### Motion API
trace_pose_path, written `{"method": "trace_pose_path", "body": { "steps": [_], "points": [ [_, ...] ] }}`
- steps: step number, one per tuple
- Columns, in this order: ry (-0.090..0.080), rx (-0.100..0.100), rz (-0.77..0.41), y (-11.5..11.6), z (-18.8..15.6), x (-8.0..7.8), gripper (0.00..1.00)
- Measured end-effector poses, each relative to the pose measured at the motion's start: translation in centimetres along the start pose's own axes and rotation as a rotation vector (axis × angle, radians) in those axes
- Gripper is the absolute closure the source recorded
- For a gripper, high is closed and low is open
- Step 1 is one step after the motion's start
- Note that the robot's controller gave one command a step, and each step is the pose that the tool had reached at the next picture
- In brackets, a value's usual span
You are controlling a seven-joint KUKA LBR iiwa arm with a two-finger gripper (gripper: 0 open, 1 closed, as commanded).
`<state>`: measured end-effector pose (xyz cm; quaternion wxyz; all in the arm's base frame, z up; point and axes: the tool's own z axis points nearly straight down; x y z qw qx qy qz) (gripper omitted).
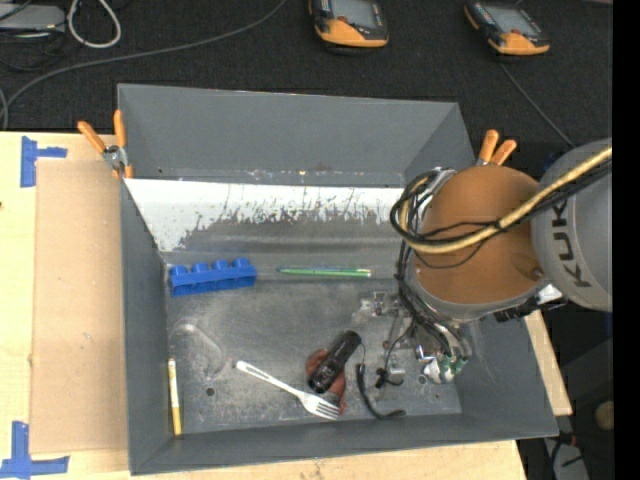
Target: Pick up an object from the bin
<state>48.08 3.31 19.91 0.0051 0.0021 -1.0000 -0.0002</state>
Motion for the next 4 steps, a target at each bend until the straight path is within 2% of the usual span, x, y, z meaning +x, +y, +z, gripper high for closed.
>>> {"method": "trace_pose_path", "body": {
  "steps": [1,2,3,4],
  "points": [
    [-0.008,0.0,0.002,0.0,-0.3,-0.2,0.0],
    [-0.014,0.001,-0.28,-0.2,5.7,-2.5,0.0],
    [-0.005,0.0,-0.446,-0.5,6.3,-3.6,0.0],
    [-0.002,0.0,-0.676,-0.5,9.2,-4.8,0.0]
  ]
}}
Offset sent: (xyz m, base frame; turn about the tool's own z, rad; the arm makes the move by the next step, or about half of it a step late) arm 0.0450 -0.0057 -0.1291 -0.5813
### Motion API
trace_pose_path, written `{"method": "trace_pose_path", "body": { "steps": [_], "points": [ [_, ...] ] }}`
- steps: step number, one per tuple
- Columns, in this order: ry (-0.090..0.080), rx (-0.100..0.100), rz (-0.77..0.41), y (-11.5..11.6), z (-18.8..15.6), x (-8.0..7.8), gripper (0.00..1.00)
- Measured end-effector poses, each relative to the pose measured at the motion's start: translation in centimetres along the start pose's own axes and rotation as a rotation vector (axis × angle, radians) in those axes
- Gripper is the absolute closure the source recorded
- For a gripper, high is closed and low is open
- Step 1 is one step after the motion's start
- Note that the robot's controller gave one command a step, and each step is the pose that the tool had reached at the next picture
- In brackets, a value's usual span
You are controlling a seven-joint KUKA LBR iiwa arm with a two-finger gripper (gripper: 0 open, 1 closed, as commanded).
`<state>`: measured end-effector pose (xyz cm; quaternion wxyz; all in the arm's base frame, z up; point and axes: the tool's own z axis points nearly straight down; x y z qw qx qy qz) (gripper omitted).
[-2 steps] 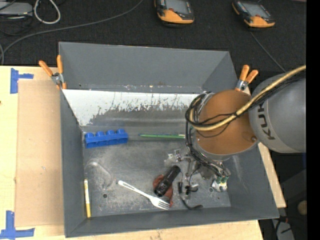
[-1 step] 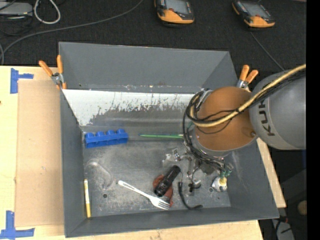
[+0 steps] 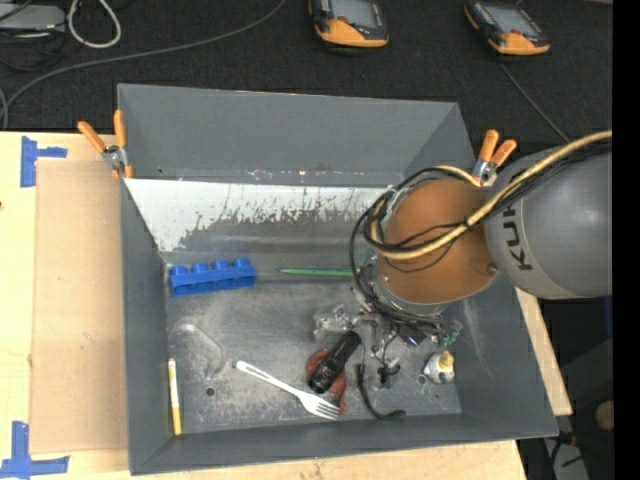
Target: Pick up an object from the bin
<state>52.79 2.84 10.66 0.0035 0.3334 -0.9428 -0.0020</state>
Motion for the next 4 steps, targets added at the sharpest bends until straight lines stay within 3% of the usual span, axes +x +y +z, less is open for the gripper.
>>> {"method": "trace_pose_path", "body": {
  "steps": [1,2,4],
  "points": [
    [-0.004,0.004,-0.201,-1.1,2.6,-0.8,0.0],
    [-0.003,-0.003,-0.272,0.5,3.6,-3.0,1.0],
    [0.005,-0.011,-0.271,0.7,2.3,-2.7,1.0]
  ]
}}
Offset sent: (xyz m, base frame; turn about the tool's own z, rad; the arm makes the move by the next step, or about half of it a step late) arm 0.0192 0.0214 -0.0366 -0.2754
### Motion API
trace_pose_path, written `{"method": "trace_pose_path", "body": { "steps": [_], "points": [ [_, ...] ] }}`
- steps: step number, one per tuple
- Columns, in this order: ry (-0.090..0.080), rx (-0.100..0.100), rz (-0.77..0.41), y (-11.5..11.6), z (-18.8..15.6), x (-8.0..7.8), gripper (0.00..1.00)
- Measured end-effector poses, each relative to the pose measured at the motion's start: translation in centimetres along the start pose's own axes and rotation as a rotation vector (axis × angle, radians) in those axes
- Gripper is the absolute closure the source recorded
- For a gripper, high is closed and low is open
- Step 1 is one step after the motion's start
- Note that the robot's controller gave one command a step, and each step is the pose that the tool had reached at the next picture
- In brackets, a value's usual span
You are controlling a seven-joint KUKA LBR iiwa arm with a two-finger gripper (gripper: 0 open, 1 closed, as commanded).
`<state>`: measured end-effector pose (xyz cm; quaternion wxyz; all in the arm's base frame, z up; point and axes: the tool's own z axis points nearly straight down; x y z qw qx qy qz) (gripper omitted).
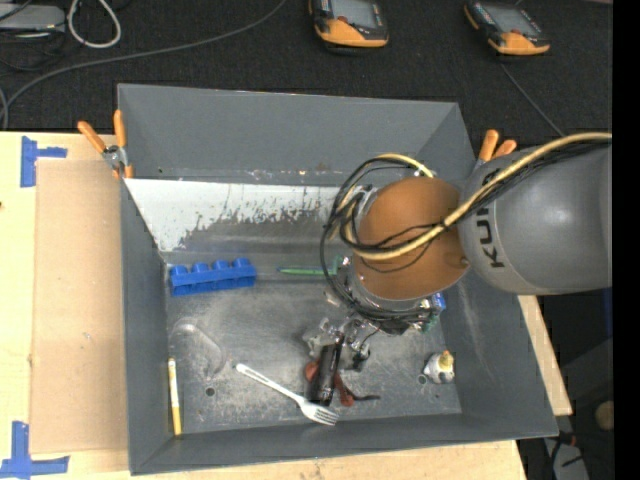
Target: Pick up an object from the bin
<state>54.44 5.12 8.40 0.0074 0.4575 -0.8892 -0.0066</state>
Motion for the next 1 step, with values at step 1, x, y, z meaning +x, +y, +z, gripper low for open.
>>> {"method": "trace_pose_path", "body": {
  "steps": [1],
  "points": [
    [-0.006,0.007,0.002,-0.13,-3.03,-0.14,1.0]
  ]
}}
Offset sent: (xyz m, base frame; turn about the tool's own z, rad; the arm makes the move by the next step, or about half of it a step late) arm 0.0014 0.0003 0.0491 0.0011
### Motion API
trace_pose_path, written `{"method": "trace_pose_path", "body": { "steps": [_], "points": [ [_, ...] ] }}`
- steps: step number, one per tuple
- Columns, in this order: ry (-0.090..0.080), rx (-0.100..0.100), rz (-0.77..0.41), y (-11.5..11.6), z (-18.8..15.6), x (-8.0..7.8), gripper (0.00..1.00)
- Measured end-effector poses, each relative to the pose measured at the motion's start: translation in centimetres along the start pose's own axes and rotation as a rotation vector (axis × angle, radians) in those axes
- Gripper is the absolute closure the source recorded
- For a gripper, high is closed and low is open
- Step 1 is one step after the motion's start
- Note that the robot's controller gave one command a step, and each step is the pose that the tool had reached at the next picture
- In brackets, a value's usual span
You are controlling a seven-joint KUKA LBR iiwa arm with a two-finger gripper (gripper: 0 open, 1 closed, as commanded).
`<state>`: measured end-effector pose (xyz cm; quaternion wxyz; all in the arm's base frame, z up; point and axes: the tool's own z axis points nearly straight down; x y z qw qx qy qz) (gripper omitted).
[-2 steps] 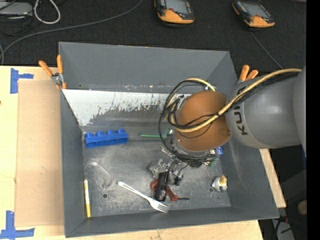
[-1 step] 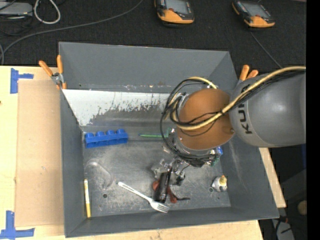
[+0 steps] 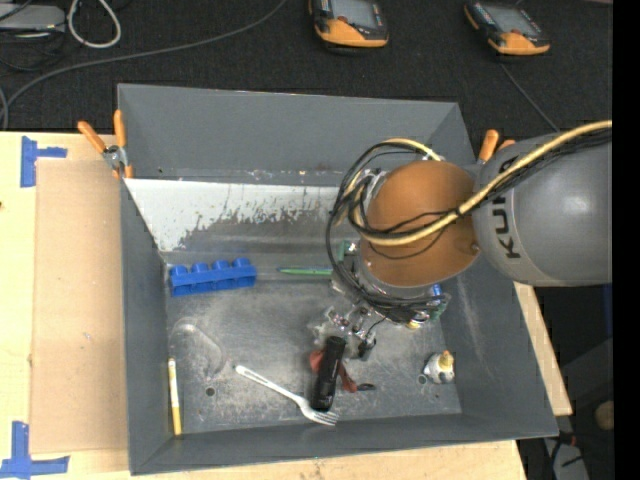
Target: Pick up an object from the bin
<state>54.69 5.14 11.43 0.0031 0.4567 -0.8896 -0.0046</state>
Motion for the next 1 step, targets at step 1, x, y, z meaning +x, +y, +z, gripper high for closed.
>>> {"method": "trace_pose_path", "body": {
  "steps": [1],
  "points": [
    [0.0,-0.001,0.003,0.07,-1.02,-0.03,1.0]
  ]
}}
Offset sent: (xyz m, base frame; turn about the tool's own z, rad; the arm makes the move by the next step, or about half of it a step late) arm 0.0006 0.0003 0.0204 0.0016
